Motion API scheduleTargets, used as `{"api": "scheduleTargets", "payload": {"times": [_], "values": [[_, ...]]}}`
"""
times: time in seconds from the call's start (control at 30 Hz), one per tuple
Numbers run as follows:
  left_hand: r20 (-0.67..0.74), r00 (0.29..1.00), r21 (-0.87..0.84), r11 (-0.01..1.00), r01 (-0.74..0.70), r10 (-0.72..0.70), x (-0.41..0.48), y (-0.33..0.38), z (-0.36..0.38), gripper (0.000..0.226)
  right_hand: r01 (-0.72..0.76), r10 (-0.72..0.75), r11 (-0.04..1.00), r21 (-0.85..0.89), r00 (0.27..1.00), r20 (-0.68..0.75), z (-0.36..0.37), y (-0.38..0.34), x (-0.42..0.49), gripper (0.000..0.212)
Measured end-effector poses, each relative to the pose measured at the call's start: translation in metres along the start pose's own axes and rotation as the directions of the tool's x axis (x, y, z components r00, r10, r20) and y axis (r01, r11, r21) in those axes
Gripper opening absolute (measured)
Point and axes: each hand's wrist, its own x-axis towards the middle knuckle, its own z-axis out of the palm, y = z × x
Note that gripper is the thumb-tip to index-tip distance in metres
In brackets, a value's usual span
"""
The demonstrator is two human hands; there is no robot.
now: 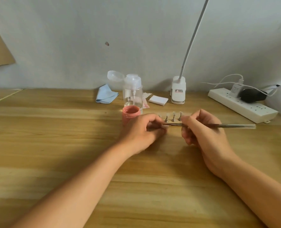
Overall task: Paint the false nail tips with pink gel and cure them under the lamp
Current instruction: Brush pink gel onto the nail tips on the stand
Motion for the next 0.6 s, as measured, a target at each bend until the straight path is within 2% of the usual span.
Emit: {"api": "scheduleTargets", "payload": {"times": [0.1,0.6], "values": [[-0.002,1.0,-0.006,1.0,0.01,-0.01,-0.0007,0.0027,-0.0005,0.026,0.051,-0.052,0.998,-0.033,0.998,-0.025,0.0004,0.003,0.0013,0.025],[0.017,1.0,-0.033,0.999,0.016,-0.016,-0.0037,0.0045,-0.0022,0.023,0.027,-0.029,0.999,-0.048,0.999,-0.046,0.0,0.0059,0.0038,0.023]]}}
